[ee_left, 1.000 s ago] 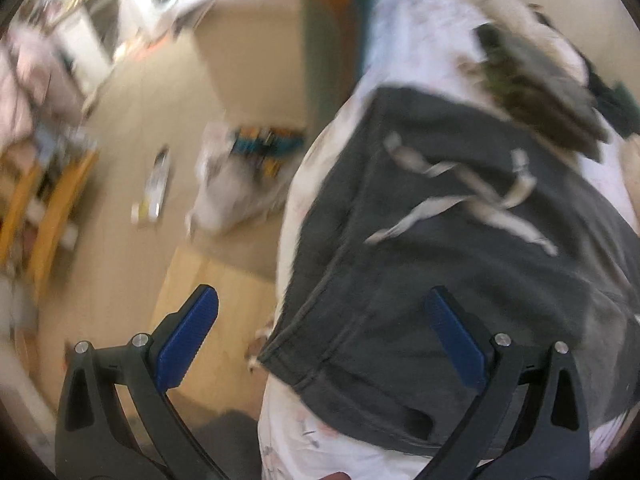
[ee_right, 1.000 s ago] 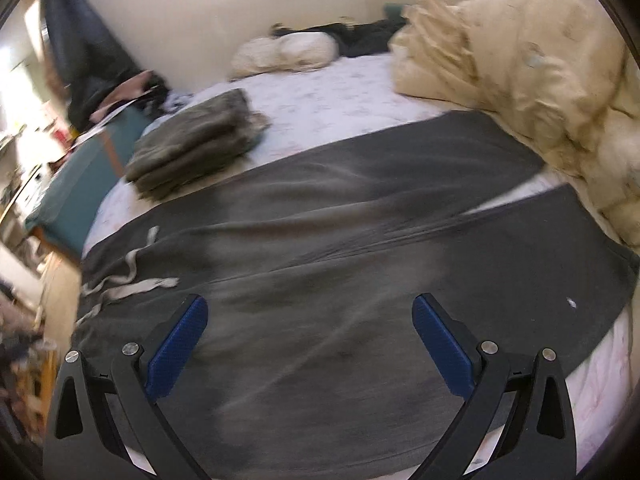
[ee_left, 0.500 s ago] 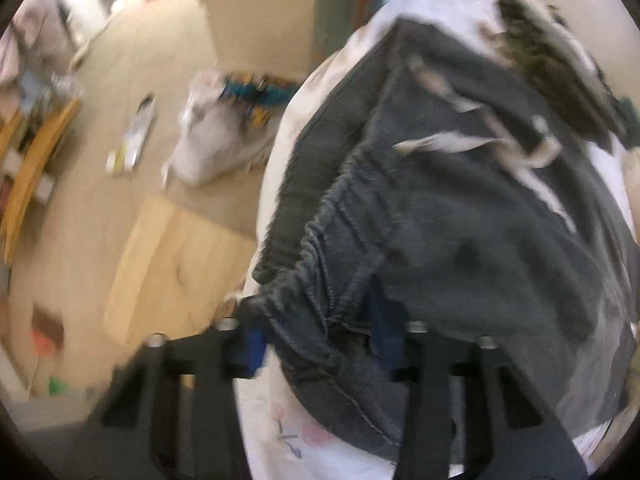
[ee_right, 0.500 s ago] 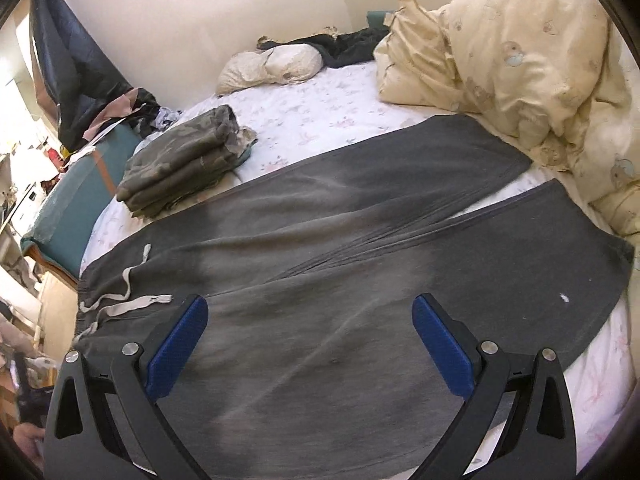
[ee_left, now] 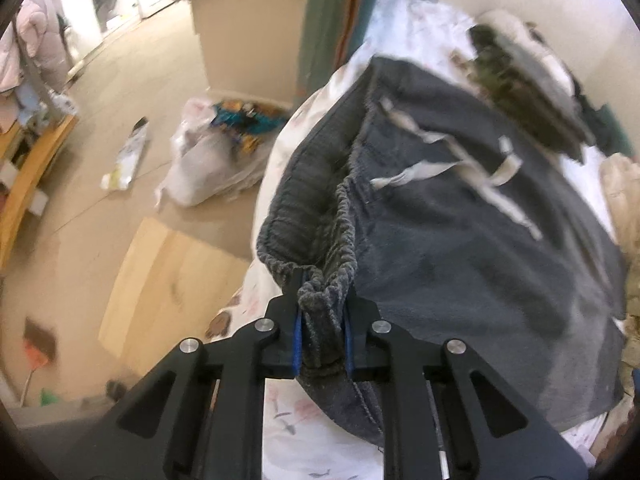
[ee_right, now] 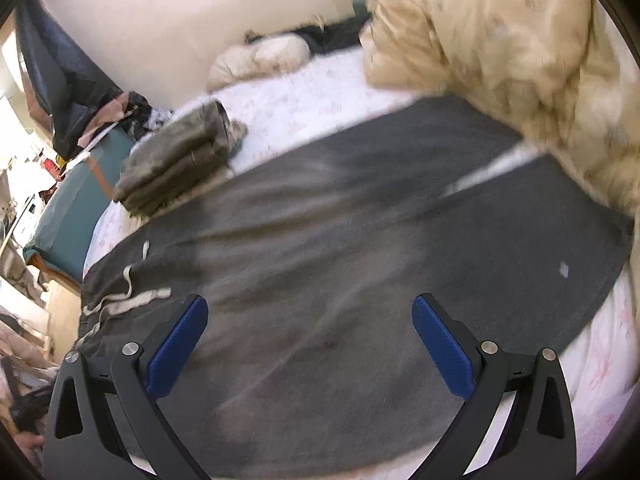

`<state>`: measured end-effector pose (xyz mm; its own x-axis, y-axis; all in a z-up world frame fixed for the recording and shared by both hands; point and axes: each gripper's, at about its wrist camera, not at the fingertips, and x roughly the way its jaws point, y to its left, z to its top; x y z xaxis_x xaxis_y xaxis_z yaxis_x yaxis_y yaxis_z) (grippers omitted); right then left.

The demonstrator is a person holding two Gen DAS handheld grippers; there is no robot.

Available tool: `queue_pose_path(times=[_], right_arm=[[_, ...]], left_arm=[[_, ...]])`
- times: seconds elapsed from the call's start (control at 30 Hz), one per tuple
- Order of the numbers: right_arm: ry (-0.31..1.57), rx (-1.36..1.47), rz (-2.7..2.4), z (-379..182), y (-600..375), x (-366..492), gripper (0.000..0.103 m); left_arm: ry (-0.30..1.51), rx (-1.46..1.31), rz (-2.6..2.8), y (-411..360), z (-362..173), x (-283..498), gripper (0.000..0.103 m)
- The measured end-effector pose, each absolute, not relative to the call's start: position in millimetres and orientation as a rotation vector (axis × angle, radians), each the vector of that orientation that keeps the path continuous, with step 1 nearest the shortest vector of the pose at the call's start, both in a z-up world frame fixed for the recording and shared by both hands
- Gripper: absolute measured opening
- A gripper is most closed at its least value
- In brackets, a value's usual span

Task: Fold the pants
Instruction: 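Lift the waistband with the left tool while the right tool grasps a leg hem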

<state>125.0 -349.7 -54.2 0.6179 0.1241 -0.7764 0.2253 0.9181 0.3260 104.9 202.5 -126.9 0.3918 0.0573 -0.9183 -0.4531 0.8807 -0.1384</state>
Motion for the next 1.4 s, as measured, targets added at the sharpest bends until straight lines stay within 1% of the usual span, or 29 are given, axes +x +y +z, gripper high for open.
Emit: queue_pose_path(times=[0.07,0.17,0.27,0.33,0.47,0.6,0.63,0.77,0.8,0.83,0.87,0.9,0.93,1.03,1.2,1.3,1.4], right_arm=[[0.986,0.533,-0.065,-73.0,-354.1,112.7,0.103],[1.129,0.725,-0.072,-115.8,-350.9,79.6,0.103],[1.253,0.874,-0.144,-158.5,-352.8,50.7,0.101],[1.257,0.890,-0.260,-167.3,-369.3,43.6,0.099],[1.185,0.952,-0.544,-176.7,-435.6,39.6,0.099],[1.090,0.940,-0.736,-173.6,-499.5,60.4,0.093],[1.071,0.931,-0.771,-172.4,-510.2,63.0,0.088],[1.008,0.957,-0.875,-165.9,-558.5,68.9,0.077],[0.994,0.948,-0.891,-163.9,-570.2,71.2,0.067],[1.003,0.931,-0.900,-163.9,-580.1,74.1,0.052],[1.010,0.923,-0.900,-163.3,-585.5,75.6,0.039],[1.008,0.912,-0.899,-160.5,-594.2,74.6,0.010],[0.993,0.915,-0.890,-159.3,-600.0,70.1,0.006],[0.905,0.928,-0.833,-139.5,-602.5,67.4,0.005],[0.754,0.788,-0.691,-78.8,-581.8,101.2,0.005],[0.705,0.775,-0.621,-53.0,-593.2,134.7,0.005],[0.698,0.722,-0.563,-32.2,-593.2,172.8,0.005]], left_arm=[[1.143,-0.371,0.358,200.1,-132.8,105.3,0.013],[1.167,-0.316,0.378,196.1,-137.8,109.2,0.013],[1.173,-0.295,0.380,195.2,-138.2,110.6,0.012],[1.170,-0.275,0.379,192.8,-136.5,110.3,0.012],[1.165,-0.277,0.377,193.3,-134.5,110.1,0.012],[1.167,-0.271,0.390,192.1,-135.9,111.7,0.012],[1.165,-0.272,0.389,192.0,-135.1,111.5,0.012],[1.161,-0.279,0.377,194.6,-134.6,110.1,0.012],[1.161,-0.280,0.373,195.6,-134.8,110.0,0.012],[1.161,-0.283,0.371,196.2,-134.8,109.7,0.012],[1.160,-0.285,0.370,195.9,-134.9,110.0,0.012],[1.157,-0.280,0.366,194.9,-133.9,110.2,0.012],[1.152,-0.277,0.361,193.6,-132.6,110.0,0.012],[1.138,-0.325,0.351,195.5,-124.7,108.5,0.012],[1.122,-0.482,0.328,216.1,-106.3,115.0,0.011],[1.138,-0.598,0.328,235.5,-100.3,123.7,0.010],[1.149,-0.614,0.313,243.0,-85.8,138.1,0.010]])
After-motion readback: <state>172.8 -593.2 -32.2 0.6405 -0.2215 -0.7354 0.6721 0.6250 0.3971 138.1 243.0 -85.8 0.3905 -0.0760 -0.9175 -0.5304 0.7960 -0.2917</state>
